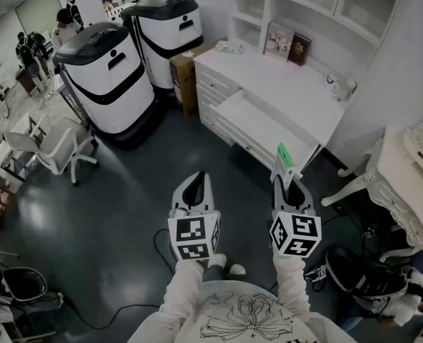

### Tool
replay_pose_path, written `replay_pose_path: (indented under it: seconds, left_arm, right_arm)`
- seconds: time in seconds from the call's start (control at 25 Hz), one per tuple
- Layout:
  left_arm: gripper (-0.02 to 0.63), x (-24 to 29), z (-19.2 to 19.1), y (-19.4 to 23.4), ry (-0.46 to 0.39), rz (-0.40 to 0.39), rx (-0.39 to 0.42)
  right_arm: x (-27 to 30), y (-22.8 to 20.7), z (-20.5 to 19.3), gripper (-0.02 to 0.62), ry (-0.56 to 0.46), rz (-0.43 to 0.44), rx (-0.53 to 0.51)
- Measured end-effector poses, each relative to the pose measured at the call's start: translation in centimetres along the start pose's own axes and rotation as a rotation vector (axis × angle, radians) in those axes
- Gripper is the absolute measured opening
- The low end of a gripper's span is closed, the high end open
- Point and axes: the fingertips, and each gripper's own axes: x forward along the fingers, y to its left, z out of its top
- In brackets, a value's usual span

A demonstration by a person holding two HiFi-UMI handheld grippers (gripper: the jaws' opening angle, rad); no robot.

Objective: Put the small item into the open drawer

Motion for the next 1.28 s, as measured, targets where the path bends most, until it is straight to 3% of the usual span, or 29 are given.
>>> replay_pose_path:
  seconds: [1.28]
  left_arm:
    - [0.008,6.0,-2.3,4.8,0.063,-0.054,-0.003]
  right_arm:
    - [6.7,2.3,-2.0,0.092,0.045,-0.053,0.039]
